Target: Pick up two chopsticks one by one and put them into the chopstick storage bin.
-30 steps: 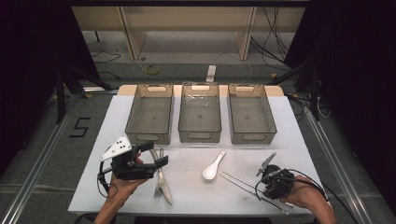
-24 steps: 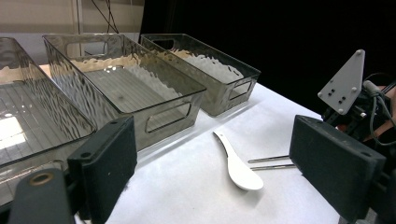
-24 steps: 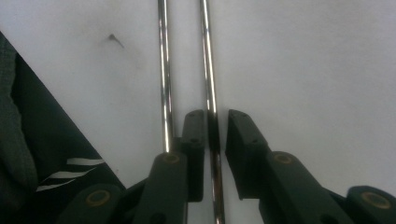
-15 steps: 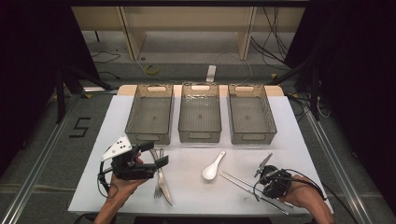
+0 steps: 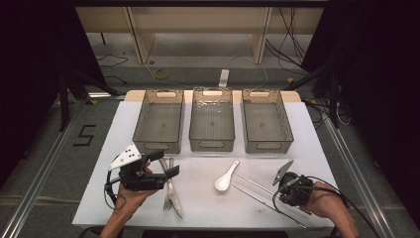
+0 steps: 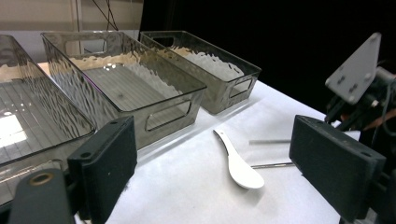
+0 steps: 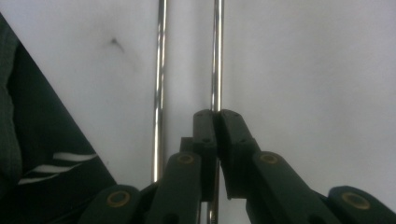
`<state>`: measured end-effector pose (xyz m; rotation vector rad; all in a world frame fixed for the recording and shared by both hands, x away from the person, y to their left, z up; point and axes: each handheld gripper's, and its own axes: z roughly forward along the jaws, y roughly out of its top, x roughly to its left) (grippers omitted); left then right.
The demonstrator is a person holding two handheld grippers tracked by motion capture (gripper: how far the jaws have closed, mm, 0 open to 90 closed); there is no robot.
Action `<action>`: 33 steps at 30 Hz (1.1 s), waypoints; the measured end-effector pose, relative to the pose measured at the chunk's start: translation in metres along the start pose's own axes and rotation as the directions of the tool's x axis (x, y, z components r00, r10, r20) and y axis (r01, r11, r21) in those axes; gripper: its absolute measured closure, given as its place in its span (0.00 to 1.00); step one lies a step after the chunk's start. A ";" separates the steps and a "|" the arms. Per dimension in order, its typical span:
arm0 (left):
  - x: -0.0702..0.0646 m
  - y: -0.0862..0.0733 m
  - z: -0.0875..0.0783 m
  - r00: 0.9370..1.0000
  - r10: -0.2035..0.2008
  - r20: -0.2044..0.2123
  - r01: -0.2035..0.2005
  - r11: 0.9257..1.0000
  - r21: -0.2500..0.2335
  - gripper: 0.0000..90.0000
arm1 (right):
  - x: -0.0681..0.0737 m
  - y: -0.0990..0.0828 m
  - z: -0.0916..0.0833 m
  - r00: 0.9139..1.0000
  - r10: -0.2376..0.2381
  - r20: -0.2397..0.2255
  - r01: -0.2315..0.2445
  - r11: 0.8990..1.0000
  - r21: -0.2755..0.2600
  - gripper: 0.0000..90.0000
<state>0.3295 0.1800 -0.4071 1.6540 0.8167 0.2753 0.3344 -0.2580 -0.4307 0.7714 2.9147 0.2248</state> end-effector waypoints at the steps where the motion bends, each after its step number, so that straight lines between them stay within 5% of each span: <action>1: 0.000 0.000 0.001 1.000 0.001 0.001 -0.001 1.000 0.004 0.16 | 0.000 0.000 0.000 1.000 0.000 0.000 0.000 1.000 0.000 0.96; 10: -0.004 0.003 0.019 0.998 0.034 0.045 -0.038 0.995 0.095 0.16 | 0.005 0.026 -0.022 0.998 -0.061 0.008 0.061 0.994 -0.087 0.96; 15: -0.014 0.005 0.032 0.994 0.075 0.084 -0.087 0.984 0.157 0.16 | 0.014 0.046 -0.026 0.992 -0.122 0.019 0.123 0.988 -0.097 0.96; 20: -0.027 0.009 0.050 0.981 0.133 0.141 -0.162 0.962 0.220 0.17 | 0.023 0.060 -0.025 0.987 -0.162 0.013 0.162 0.982 -0.098 0.96; 24: -0.038 0.010 0.065 0.968 0.169 0.185 -0.215 0.938 0.272 0.17 | 0.030 0.070 -0.023 0.981 -0.194 0.008 0.194 0.977 -0.090 0.96; 28: -0.049 0.012 0.078 0.949 0.218 0.227 -0.284 0.904 0.320 0.17 | 0.035 0.077 -0.021 0.975 -0.222 0.006 0.222 0.972 -0.079 0.96; 32: -0.059 0.015 0.089 0.921 0.286 0.264 -0.374 0.838 0.397 0.17 | 0.039 0.082 -0.022 0.972 -0.236 0.006 0.235 0.968 -0.086 0.96; 33: -0.062 0.016 0.091 0.917 0.292 0.272 -0.384 0.832 0.401 0.18 | 0.040 0.083 -0.021 0.971 -0.238 0.004 0.237 0.968 -0.088 0.96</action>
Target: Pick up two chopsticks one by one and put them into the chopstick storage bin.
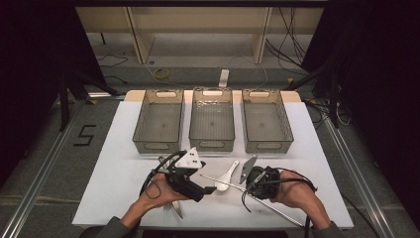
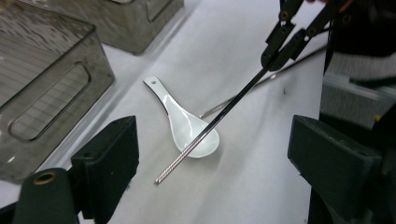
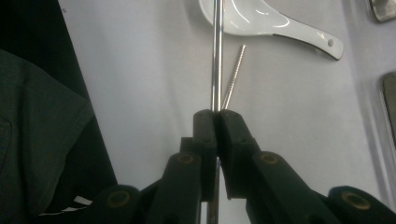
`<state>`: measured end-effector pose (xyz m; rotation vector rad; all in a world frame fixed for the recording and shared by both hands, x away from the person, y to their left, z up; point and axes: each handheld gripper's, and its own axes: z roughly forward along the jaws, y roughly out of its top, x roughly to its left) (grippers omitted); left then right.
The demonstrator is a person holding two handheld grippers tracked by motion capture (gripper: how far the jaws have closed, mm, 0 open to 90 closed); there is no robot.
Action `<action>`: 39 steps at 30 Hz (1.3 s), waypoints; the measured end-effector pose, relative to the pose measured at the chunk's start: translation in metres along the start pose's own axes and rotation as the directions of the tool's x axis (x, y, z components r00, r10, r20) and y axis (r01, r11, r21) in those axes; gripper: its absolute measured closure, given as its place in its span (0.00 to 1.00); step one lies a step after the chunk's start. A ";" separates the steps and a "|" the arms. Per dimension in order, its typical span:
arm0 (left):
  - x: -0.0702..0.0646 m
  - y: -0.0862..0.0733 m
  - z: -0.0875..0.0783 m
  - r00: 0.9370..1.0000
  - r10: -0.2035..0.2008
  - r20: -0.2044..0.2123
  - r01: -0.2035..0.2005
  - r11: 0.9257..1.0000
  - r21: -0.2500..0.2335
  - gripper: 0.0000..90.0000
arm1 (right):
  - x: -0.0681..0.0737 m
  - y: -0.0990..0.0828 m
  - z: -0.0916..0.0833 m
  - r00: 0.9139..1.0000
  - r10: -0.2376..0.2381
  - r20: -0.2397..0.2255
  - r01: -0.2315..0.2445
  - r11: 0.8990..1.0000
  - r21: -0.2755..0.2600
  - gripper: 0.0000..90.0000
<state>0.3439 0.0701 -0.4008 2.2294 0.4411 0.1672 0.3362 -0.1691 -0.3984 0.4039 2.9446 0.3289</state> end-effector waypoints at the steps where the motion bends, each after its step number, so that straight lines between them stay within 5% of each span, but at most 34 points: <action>1: -0.001 0.002 0.002 1.000 0.005 0.012 -0.005 1.000 0.003 0.19 | 0.000 0.001 0.000 1.000 -0.012 0.000 0.012 1.000 -0.001 0.96; 9: -0.009 0.004 0.020 0.996 0.072 0.047 -0.077 0.990 0.119 0.27 | 0.006 0.007 0.001 0.999 -0.045 -0.005 0.045 0.999 0.000 0.96; 13: -0.013 0.003 0.028 0.993 0.111 0.042 -0.116 0.979 0.167 0.34 | 0.009 0.010 0.000 0.998 -0.063 -0.017 0.063 0.998 0.013 0.96; 39: -0.019 0.000 0.037 0.976 0.192 0.104 -0.211 0.951 0.225 0.81 | 0.018 0.011 0.002 0.993 -0.117 -0.033 0.118 0.993 0.030 0.96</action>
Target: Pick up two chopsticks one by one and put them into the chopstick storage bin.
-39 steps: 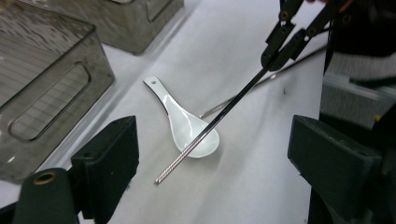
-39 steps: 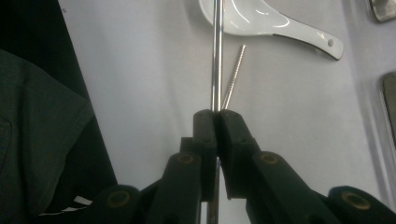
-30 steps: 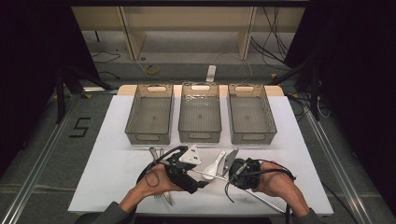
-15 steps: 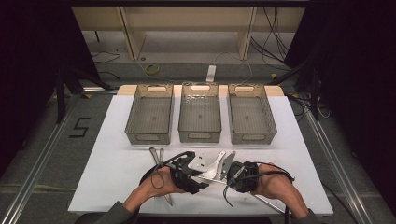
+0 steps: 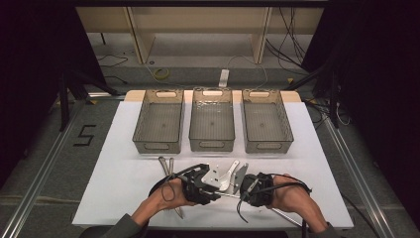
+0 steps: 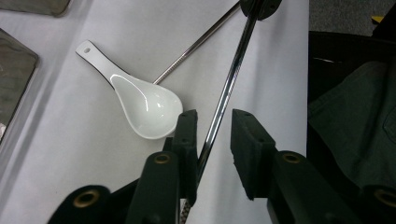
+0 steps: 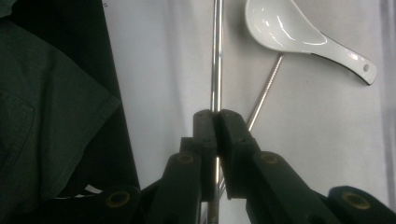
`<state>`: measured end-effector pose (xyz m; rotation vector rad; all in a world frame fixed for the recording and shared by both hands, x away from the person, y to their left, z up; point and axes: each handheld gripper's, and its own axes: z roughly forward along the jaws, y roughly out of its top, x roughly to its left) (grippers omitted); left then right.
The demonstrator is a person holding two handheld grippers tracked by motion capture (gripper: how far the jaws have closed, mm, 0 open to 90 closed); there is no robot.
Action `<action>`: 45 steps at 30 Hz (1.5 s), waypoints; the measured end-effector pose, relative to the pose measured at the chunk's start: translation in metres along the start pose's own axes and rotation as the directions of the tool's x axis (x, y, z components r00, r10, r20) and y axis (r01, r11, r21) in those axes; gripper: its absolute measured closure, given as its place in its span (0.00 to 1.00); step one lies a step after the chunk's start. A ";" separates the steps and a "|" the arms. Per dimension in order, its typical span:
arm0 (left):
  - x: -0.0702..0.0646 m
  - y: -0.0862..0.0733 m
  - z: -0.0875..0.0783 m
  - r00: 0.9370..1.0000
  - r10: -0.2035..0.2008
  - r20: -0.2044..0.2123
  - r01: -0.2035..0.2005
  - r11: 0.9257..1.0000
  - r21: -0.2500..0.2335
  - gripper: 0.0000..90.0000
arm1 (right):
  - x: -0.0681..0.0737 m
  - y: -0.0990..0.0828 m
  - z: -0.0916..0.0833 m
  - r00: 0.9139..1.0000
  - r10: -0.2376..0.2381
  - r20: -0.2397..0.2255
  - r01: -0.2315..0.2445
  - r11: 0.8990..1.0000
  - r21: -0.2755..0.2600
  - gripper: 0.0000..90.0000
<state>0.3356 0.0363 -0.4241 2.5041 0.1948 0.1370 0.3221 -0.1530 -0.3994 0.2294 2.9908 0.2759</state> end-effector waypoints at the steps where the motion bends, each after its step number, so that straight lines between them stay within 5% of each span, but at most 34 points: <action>1: 0.000 0.000 0.000 1.000 0.006 0.004 -0.006 1.000 0.003 0.83 | 0.001 0.000 0.000 1.000 0.006 -0.002 -0.006 1.000 -0.004 0.96; 7: -0.001 -0.001 -0.002 0.999 0.040 0.035 -0.040 0.999 0.006 0.88 | 0.002 -0.001 -0.002 1.000 -0.025 -0.006 0.025 1.000 0.001 0.96; 13: -0.005 -0.001 -0.002 0.991 0.068 0.113 -0.070 0.997 0.010 0.94 | 0.003 -0.006 -0.005 0.996 -0.087 -0.001 0.087 0.996 -0.025 0.94; 15: -0.005 -0.001 -0.002 0.993 0.064 0.101 -0.065 0.998 0.007 0.95 | 0.001 -0.008 -0.009 0.997 -0.080 -0.003 0.080 0.996 -0.036 0.92; 18: -0.003 -0.002 -0.004 0.994 0.053 0.096 -0.054 0.999 0.007 0.96 | -0.003 -0.013 -0.014 0.999 -0.043 0.002 0.043 0.996 -0.081 0.89; 21: 0.003 -0.005 -0.008 0.999 0.002 0.053 -0.003 1.000 0.006 0.96 | -0.009 -0.018 -0.022 0.999 0.021 0.046 -0.015 0.991 -0.131 0.69; 24: 0.010 -0.009 -0.014 0.999 -0.035 0.019 0.035 0.999 -0.009 0.96 | -0.017 -0.025 -0.030 0.987 0.158 0.042 -0.145 0.964 -0.221 0.60; 28: 0.018 -0.013 -0.023 0.995 -0.095 -0.025 0.094 0.995 -0.031 0.96 | -0.023 -0.037 -0.031 0.964 0.264 0.018 -0.250 0.929 -0.272 0.49; 34: 0.031 -0.022 -0.037 0.978 -0.189 -0.089 0.184 0.981 -0.062 0.96 | -0.025 -0.056 -0.017 0.930 0.366 0.001 -0.355 0.903 -0.243 0.44; 40: 0.045 -0.033 -0.051 0.949 -0.285 -0.135 0.273 0.956 -0.105 0.96 | -0.021 -0.077 0.001 0.904 0.428 -0.025 -0.425 0.886 -0.184 0.41; 45: 0.056 -0.043 -0.062 0.922 -0.345 -0.178 0.323 0.936 -0.140 0.96 | -0.017 -0.090 0.009 0.890 0.455 -0.023 -0.453 0.878 -0.152 0.41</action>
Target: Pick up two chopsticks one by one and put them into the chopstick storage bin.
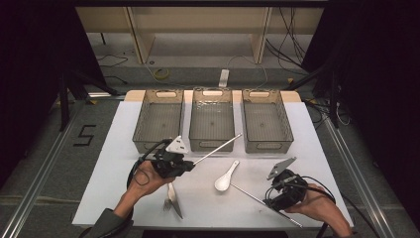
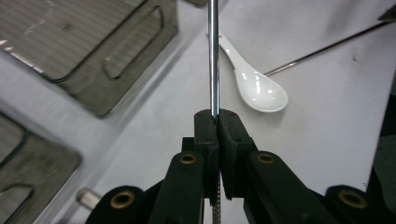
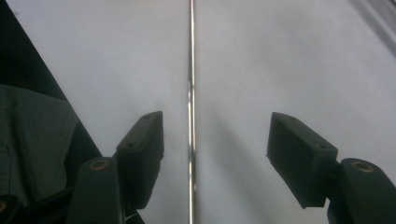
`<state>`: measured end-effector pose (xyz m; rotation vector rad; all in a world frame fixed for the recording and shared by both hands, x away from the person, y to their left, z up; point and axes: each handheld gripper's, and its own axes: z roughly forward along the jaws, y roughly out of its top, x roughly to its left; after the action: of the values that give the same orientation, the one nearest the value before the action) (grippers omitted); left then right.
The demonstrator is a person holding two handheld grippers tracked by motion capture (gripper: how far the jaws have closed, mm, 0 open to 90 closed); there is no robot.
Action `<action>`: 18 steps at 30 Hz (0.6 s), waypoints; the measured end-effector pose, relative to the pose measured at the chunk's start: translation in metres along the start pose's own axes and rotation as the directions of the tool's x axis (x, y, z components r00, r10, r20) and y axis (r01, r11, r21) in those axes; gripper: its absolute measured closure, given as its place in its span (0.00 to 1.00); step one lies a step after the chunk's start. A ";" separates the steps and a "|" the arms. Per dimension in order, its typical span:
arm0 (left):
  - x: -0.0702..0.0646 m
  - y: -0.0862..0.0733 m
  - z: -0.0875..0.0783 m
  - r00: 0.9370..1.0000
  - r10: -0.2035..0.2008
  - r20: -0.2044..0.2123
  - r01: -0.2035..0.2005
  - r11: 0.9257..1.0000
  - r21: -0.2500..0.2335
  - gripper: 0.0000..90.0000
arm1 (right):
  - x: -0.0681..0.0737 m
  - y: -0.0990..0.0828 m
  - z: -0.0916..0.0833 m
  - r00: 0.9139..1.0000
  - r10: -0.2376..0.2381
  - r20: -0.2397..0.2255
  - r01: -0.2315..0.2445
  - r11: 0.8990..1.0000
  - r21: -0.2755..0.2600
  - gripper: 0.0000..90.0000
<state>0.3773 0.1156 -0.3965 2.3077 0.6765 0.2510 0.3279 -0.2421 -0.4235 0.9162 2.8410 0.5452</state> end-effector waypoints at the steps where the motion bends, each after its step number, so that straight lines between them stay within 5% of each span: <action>1: 0.003 -0.001 -0.002 1.000 -0.018 -0.008 0.018 1.000 -0.008 0.96 | -0.001 -0.002 0.000 1.000 0.006 0.000 -0.006 1.000 0.008 0.41; 9: 0.033 -0.006 -0.025 0.987 -0.131 -0.090 0.126 0.990 -0.058 0.96 | -0.001 -0.013 0.005 1.000 0.017 -0.003 -0.017 1.000 0.026 0.36; 14: 0.054 -0.010 -0.034 0.971 -0.196 -0.136 0.185 0.979 -0.087 0.96 | -0.003 -0.017 0.007 0.999 0.034 -0.008 -0.034 0.999 0.030 0.35; 18: 0.071 -0.013 -0.036 0.952 -0.251 -0.175 0.235 0.966 -0.111 0.96 | -0.003 -0.018 0.008 0.999 0.035 -0.012 -0.035 0.999 0.033 0.35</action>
<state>0.4190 0.1823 -0.3797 2.1074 1.0163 0.3788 0.3221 -0.2553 -0.4381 0.9729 2.8584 0.5122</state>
